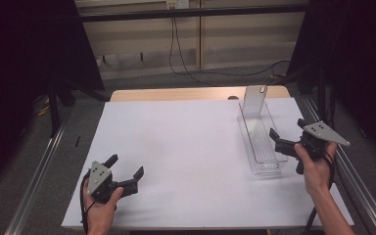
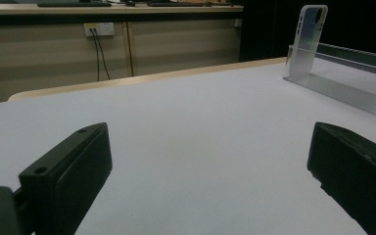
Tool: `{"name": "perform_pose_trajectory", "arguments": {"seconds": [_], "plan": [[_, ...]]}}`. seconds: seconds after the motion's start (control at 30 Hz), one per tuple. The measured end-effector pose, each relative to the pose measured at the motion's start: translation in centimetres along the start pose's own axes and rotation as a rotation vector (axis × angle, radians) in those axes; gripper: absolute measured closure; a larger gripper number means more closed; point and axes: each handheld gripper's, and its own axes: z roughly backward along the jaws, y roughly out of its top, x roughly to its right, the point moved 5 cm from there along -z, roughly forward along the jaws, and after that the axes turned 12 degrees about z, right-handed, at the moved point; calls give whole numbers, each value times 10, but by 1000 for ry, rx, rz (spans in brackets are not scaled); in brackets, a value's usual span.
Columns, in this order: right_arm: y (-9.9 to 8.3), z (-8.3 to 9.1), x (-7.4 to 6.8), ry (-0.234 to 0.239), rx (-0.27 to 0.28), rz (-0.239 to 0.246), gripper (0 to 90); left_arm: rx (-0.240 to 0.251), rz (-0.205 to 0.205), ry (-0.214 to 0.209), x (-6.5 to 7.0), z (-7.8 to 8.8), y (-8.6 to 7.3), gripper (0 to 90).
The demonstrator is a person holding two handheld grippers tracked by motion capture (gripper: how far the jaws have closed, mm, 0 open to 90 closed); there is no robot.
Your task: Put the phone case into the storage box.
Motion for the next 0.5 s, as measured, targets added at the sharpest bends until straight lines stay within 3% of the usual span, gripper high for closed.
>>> {"name": "perform_pose_trajectory", "arguments": {"seconds": [0.5], "plan": [[-15,22,-13,5,2,-13,5,4,-4,7,3,3,0,32]]}}
